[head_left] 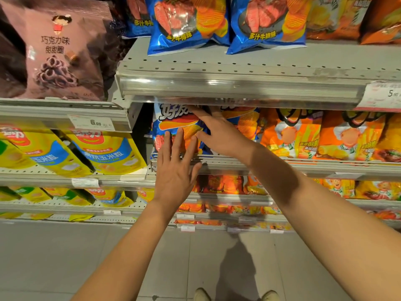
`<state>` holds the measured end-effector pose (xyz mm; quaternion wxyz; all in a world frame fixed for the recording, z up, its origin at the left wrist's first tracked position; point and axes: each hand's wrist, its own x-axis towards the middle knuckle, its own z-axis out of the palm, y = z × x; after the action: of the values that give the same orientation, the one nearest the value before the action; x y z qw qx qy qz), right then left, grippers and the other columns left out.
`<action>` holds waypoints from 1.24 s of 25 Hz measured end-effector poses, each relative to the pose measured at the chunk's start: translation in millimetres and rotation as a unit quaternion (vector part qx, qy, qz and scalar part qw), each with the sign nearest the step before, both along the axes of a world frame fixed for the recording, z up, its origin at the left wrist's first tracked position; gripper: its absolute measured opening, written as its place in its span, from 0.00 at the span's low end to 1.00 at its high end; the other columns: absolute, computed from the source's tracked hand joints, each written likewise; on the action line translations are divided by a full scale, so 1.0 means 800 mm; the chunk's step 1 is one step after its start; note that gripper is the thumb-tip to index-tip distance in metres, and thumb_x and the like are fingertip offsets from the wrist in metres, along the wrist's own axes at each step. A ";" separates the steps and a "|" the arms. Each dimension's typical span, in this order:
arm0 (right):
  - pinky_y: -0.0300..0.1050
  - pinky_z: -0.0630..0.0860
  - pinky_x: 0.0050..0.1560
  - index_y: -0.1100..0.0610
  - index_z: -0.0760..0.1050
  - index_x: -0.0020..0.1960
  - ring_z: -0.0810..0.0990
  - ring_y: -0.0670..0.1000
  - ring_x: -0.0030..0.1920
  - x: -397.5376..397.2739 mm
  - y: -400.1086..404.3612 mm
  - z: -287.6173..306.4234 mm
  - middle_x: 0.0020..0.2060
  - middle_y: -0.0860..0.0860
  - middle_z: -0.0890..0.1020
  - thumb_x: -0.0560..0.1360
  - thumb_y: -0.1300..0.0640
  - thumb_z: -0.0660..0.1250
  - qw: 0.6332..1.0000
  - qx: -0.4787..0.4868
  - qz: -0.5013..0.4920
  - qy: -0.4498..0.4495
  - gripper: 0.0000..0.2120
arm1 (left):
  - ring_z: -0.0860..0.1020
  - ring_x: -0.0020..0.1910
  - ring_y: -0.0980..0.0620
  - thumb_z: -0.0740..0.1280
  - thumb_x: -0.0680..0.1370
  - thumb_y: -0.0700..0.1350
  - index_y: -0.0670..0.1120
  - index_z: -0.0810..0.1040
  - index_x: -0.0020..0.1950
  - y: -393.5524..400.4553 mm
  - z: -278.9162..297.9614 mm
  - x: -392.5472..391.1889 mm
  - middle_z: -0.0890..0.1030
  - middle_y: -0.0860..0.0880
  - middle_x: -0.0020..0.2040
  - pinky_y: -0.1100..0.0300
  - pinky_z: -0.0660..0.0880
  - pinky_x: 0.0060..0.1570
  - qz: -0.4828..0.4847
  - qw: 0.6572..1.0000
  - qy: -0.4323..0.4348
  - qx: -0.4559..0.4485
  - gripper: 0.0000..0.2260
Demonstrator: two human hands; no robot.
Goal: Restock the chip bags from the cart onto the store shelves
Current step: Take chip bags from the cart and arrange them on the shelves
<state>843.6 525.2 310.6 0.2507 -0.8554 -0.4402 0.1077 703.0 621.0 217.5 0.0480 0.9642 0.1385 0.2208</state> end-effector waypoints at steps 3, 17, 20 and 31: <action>0.48 0.70 0.67 0.43 0.58 0.80 0.74 0.56 0.64 0.000 -0.025 -0.004 0.73 0.56 0.65 0.82 0.55 0.64 0.998 0.053 -0.008 0.024 0.30 | 0.50 0.80 0.33 0.63 0.82 0.55 0.48 0.61 0.81 -0.009 0.002 0.001 0.54 0.39 0.82 0.36 0.59 0.75 0.010 1.000 -0.003 -0.021 0.29; 0.51 0.69 0.73 0.69 0.63 0.75 0.70 0.54 0.73 0.026 -0.440 -0.042 0.71 0.61 0.70 0.76 0.74 0.67 0.944 0.244 -0.221 -0.036 0.29 | 0.63 0.74 0.29 0.68 0.78 0.42 0.39 0.70 0.75 -0.272 0.039 0.129 0.67 0.33 0.74 0.34 0.63 0.70 -0.237 0.967 -0.055 -0.068 0.25; 0.52 0.70 0.71 0.57 0.66 0.77 0.69 0.55 0.72 0.034 -0.588 -0.050 0.71 0.56 0.70 0.79 0.66 0.68 0.931 0.189 -0.311 -0.040 0.27 | 0.65 0.73 0.30 0.68 0.77 0.42 0.40 0.72 0.74 -0.392 0.049 0.167 0.68 0.35 0.74 0.34 0.66 0.70 -0.270 0.957 -0.041 -0.095 0.25; 0.49 0.66 0.72 0.61 0.69 0.74 0.72 0.59 0.69 -0.013 -1.034 -0.083 0.65 0.60 0.75 0.77 0.65 0.72 0.838 0.118 -0.533 -0.011 0.27 | 0.67 0.71 0.40 0.64 0.81 0.47 0.43 0.75 0.72 -0.839 0.024 0.268 0.73 0.38 0.70 0.46 0.61 0.72 -0.464 0.871 0.022 -0.162 0.20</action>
<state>833.3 -301.9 244.2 0.3637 -0.9229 0.0714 -0.1042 917.5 -49.9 236.9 0.2977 0.9009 -0.2897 0.1259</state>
